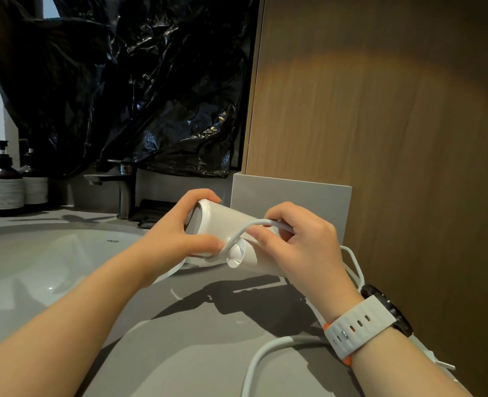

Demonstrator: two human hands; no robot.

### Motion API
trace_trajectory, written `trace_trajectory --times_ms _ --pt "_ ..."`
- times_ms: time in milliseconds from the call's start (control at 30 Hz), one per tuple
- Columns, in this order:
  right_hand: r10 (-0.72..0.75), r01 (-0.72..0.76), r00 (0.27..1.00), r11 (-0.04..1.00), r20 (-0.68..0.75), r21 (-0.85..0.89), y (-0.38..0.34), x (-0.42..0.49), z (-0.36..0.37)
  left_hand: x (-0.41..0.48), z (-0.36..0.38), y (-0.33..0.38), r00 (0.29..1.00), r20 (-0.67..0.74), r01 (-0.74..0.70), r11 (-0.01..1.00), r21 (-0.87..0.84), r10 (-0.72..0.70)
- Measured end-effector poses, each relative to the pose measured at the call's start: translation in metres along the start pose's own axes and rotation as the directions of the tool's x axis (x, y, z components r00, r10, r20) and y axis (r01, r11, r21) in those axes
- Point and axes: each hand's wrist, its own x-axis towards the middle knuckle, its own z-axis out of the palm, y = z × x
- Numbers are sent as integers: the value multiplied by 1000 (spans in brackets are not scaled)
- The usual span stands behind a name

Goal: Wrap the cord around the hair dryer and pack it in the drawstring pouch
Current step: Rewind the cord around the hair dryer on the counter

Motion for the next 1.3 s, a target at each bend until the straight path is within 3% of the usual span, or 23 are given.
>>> trace_trajectory --times_ms 233,367,533,667,767,933,1100,1300 --pt "36 -36 999 999 10 -9 2 1 1 -2 3 0 997 72 -27 999 41 24" --pt "77 -77 997 996 -9 -53 4 0 -2 0 4 -3 995 -15 -86 952 292 95" --pt "200 -187 979 959 40 -211 0 5 -12 3 1 -3 959 -88 -208 881 426 269" --pt "119 -108 983 991 140 -80 8 10 -15 2 -7 -4 949 -107 -209 847 490 296" --pt "75 -67 984 996 160 -57 11 11 -17 1 -15 -2 968 -113 -163 904 396 224" --pt "197 -197 980 980 31 -3 14 12 -23 -1 -20 0 992 -85 -86 987 133 98" --pt "183 -196 978 972 104 128 14 13 -22 -3 -28 2 995 -99 -36 999 -21 34" --pt "238 -237 971 935 26 265 17 16 -27 -6 -38 9 999 -39 -1 973 -230 -8"
